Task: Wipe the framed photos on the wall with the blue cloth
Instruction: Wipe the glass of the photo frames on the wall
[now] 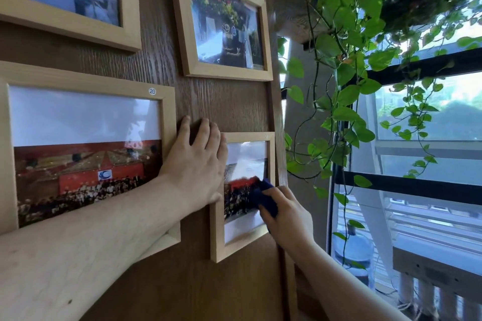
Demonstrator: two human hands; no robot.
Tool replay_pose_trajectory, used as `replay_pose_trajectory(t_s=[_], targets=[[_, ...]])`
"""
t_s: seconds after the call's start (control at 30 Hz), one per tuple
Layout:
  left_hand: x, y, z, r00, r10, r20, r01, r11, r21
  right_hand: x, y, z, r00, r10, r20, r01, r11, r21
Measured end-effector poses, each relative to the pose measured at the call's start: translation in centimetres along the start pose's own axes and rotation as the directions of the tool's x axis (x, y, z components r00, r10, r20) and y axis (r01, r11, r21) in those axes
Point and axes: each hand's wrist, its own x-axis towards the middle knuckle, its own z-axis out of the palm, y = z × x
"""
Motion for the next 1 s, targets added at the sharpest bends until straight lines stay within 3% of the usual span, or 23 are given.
replay_pose_trajectory(t_s=[0.17,0.23,0.47,0.77,1.0], targets=[[0.0,0.2,-0.3,1.000,-0.012,0.005,0.012,1.000,-0.001,-2.3,-1.9,0.7,0.942,-0.320,0.103,0.317,0.948,0.043],[0.0,0.2,-0.3,1.000,-0.012,0.006,0.012,1.000,0.001,-2.6,-1.6,0.8,0.925,-0.363,0.109,0.364,0.931,0.010],[0.0,0.1,0.2,1.000,-0.009,0.000,0.009,1.000,-0.001,-2.5,2.0,0.2,0.992,-0.062,0.107,0.078,0.985,-0.151],[-0.1,0.3,0.4,1.000,-0.022,-0.016,0.022,1.000,-0.004,-4.3,-1.1,0.2,0.923,-0.265,0.279,0.254,0.964,0.077],[-0.4,-0.1,-0.7,1.000,0.008,0.014,-0.007,1.000,-0.014,-3.4,-2.6,-3.0,0.940,-0.261,0.220,0.258,0.965,0.043]])
